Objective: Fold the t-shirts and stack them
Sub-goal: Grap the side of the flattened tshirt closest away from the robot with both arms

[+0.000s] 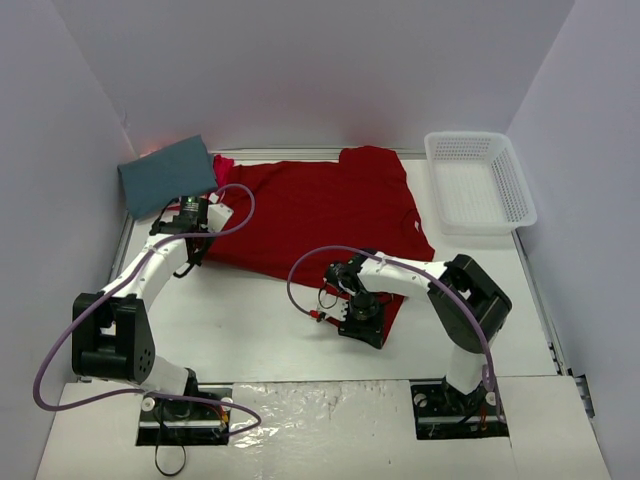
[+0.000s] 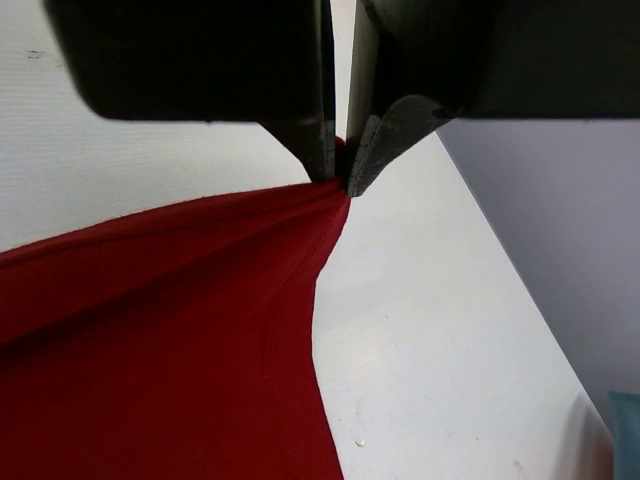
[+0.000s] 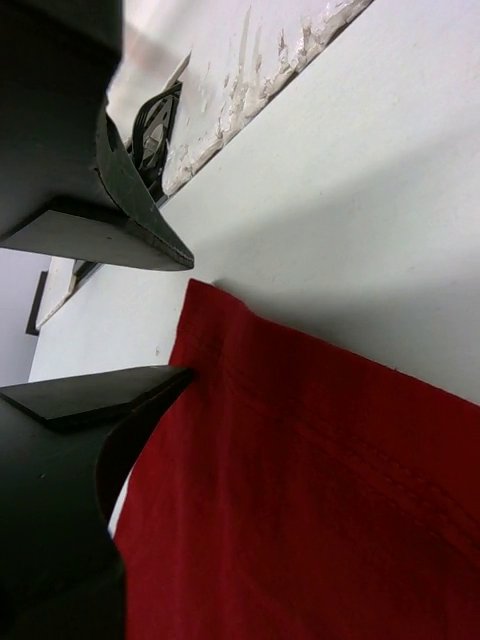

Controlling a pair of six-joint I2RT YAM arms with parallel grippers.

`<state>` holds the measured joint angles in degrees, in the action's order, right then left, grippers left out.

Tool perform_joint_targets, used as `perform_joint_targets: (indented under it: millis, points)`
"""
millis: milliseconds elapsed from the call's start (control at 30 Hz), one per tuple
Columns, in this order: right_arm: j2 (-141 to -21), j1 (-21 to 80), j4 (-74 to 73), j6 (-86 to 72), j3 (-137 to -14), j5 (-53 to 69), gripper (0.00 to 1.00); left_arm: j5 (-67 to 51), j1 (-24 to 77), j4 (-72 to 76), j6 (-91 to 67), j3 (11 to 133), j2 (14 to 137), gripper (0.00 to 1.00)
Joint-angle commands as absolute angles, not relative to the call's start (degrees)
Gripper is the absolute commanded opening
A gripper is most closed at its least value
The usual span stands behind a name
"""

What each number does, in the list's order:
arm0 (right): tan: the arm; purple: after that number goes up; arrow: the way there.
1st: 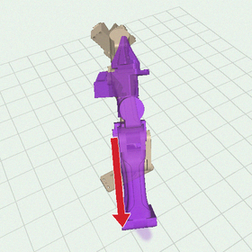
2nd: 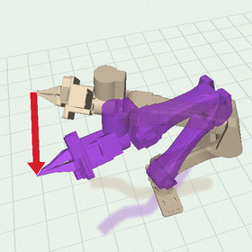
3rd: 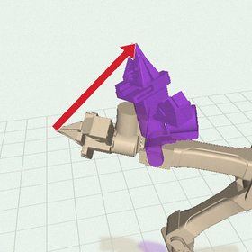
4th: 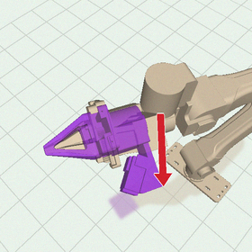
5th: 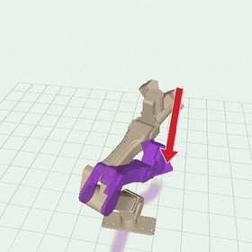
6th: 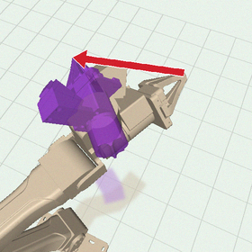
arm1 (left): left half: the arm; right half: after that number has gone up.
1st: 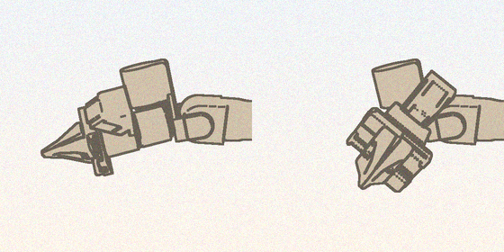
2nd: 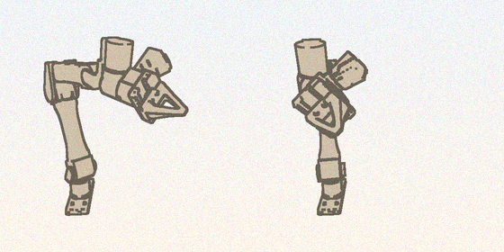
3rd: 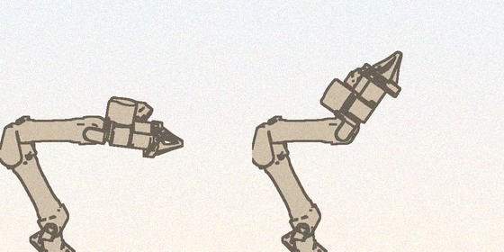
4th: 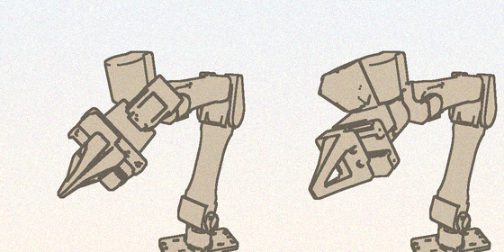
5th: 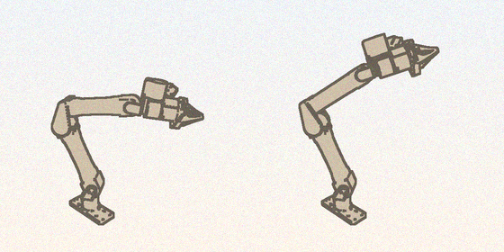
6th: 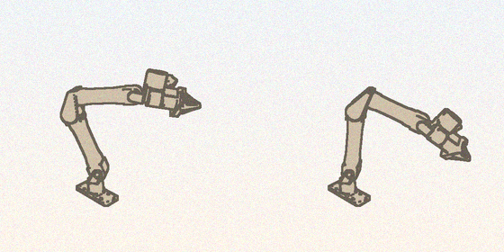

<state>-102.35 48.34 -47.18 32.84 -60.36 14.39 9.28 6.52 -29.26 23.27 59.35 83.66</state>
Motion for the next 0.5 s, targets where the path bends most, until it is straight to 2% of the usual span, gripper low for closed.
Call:
perform_joint_targets:
  millis: [0, 467]
  points:
    - [-102.92, 48.87, -49.92, 32.34, -60.73, 13.80, 0.39, 10.28, 5.80, -28.39, 22.41, 59.50, 81.83, 0.02]
    - [-106.79, 49.92, -47.73, 30.41, -62.49, 10.99, 0.39, 9.76, 5.63, -28.48, 22.50, 59.06, 81.48, 0.02]
